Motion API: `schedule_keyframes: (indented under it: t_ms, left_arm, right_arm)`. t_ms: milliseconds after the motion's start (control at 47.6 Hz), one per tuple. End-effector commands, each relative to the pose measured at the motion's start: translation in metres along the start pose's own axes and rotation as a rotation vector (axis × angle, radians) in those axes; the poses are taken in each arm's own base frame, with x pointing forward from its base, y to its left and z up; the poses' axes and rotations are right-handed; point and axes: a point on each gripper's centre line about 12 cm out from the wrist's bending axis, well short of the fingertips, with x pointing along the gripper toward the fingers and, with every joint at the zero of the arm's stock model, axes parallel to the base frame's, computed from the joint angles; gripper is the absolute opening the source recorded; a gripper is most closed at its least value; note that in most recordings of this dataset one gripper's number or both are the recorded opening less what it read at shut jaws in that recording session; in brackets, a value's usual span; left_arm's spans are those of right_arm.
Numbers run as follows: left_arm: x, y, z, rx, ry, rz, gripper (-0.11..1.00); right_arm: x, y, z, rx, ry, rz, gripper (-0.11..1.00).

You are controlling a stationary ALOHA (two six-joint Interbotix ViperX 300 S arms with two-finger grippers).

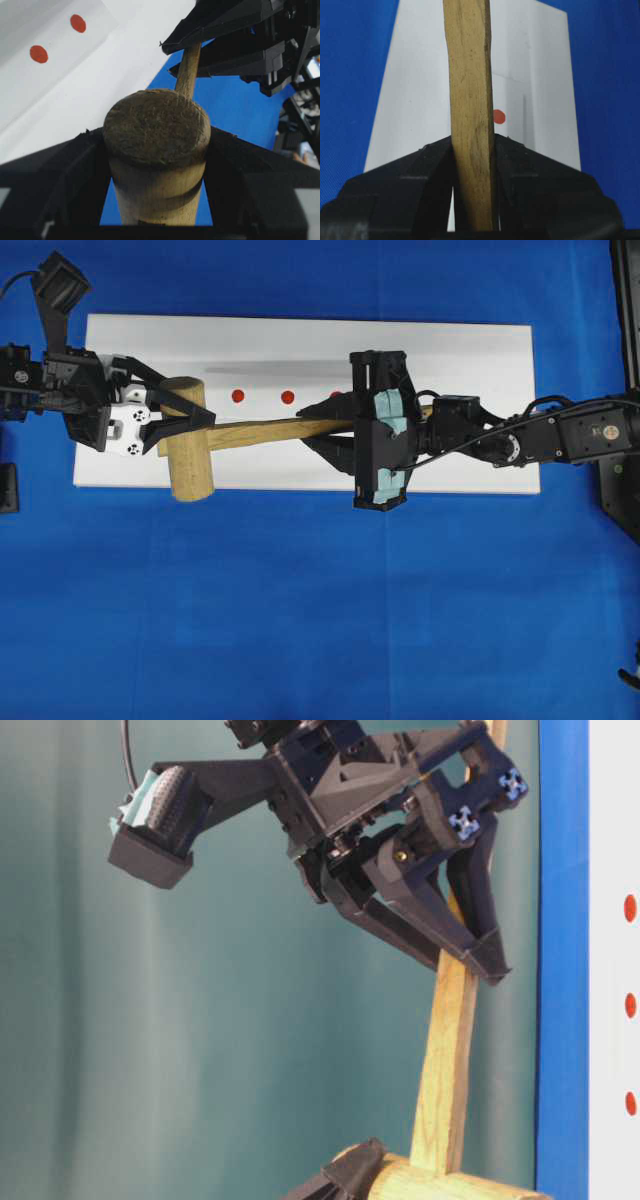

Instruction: Hit the mark with a hammer.

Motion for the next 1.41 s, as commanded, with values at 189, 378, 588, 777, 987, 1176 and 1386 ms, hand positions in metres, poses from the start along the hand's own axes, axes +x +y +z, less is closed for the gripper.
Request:
schedule_keyframes:
  t_ms: [189,378,588,777,987,1176,1386]
  left_arm:
    - [-0.004,-0.016,0.010,0.019,-0.032,-0.049,0.78]
    - [-0.011,-0.012,0.008,0.026,-0.026,-0.040,0.84]
    - [-0.031,-0.005,0.005,0.038,-0.039,-0.045,0.84]
    - [-0.053,-0.002,0.002,0.081,-0.059,-0.068,0.84]
    - [-0.072,0.006,-0.003,0.177,-0.046,-0.048,0.84]
    - [-0.075,0.007,-0.004,0.229,-0.048,-0.046,0.84]
    - [-0.074,0.013,-0.005,0.297,-0.040,-0.014,0.84]
  right_arm:
    - [-0.011,-0.007,0.012,0.024,-0.040,-0.010,0.09]
    - [-0.024,-0.006,0.009,0.037,-0.045,-0.005,0.09]
    - [-0.047,-0.010,-0.001,0.063,-0.047,-0.002,0.09]
    - [-0.065,-0.013,-0.012,0.094,-0.046,-0.001,0.09]
    - [-0.074,-0.015,-0.018,0.116,-0.044,-0.002,0.09]
    - [-0.075,-0.016,-0.016,0.118,-0.050,-0.003,0.09]
    - [-0.074,-0.016,-0.013,0.150,-0.054,0.000,0.09]
